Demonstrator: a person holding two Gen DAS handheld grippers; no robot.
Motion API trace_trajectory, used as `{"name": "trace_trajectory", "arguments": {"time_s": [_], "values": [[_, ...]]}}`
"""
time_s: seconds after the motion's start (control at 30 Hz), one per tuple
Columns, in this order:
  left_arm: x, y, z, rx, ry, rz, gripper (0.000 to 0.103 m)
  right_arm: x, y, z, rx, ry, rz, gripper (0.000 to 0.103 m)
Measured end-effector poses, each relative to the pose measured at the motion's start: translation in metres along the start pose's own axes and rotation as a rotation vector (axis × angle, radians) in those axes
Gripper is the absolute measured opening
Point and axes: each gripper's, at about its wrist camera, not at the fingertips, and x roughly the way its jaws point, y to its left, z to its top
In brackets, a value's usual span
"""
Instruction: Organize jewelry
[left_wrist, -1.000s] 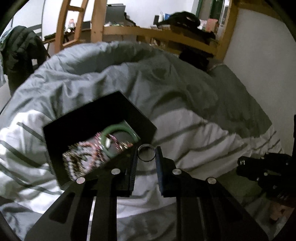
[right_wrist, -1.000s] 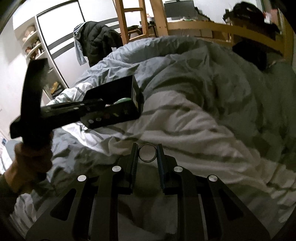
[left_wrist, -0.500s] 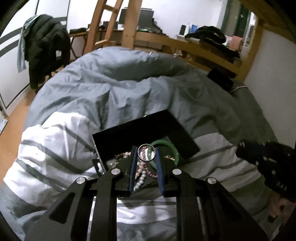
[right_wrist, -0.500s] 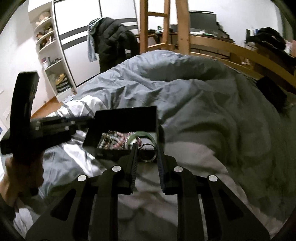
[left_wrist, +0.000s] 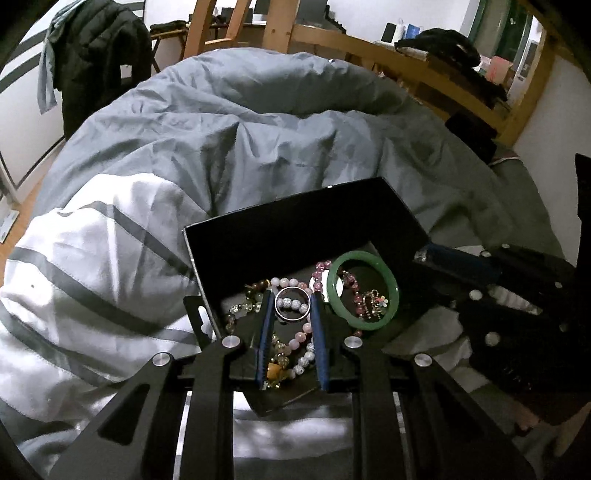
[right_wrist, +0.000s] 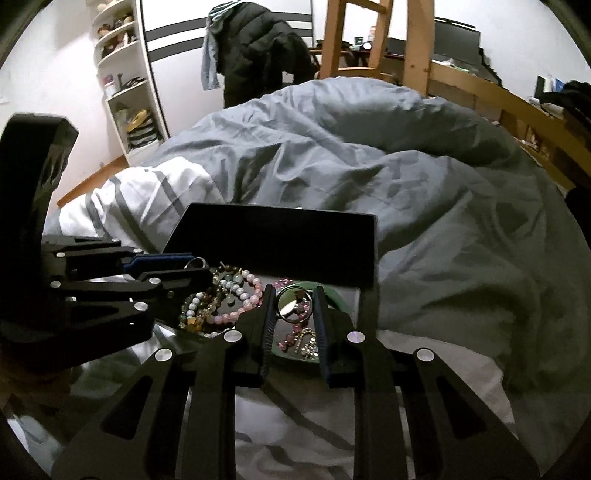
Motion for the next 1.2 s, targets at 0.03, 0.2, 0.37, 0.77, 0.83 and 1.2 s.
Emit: {"name": "trace_trajectory", "arguments": {"time_s": [0.03,0.2,0.37,0.77,0.83,1.2], "values": [[0.001,0.0,0.0,0.002,0.002,0.0,0.019,0.003,0.001,0.0,-0.008,0.003,0.004,0.021],[0.005,-0.001,-0.001,0.0,0.014,0.017,0.019,0.011,-0.002,-0.001,-0.012,0.005,0.005,0.022],[-0.002,0.001,-0.001,-0.014,-0.012,0.018,0.046,0.003,-0.008,-0.002,-0.001,-0.012,0.018,0.051],[-0.057,0.005,0.003,-0.031,-0.111,0.119,0.091,-0.056,-0.02,0.004,0.187,-0.119,0.008,0.096],[-0.069,0.005,0.003,-0.028,-0.111,0.125,0.091,-0.069,-0.014,0.006,0.204,-0.086,-0.045,0.096],[-0.152,-0.004,-0.016,0.022,-0.145,0.15,0.092,-0.124,0.028,-0.003,0.234,-0.009,-0.119,0.096]]}}
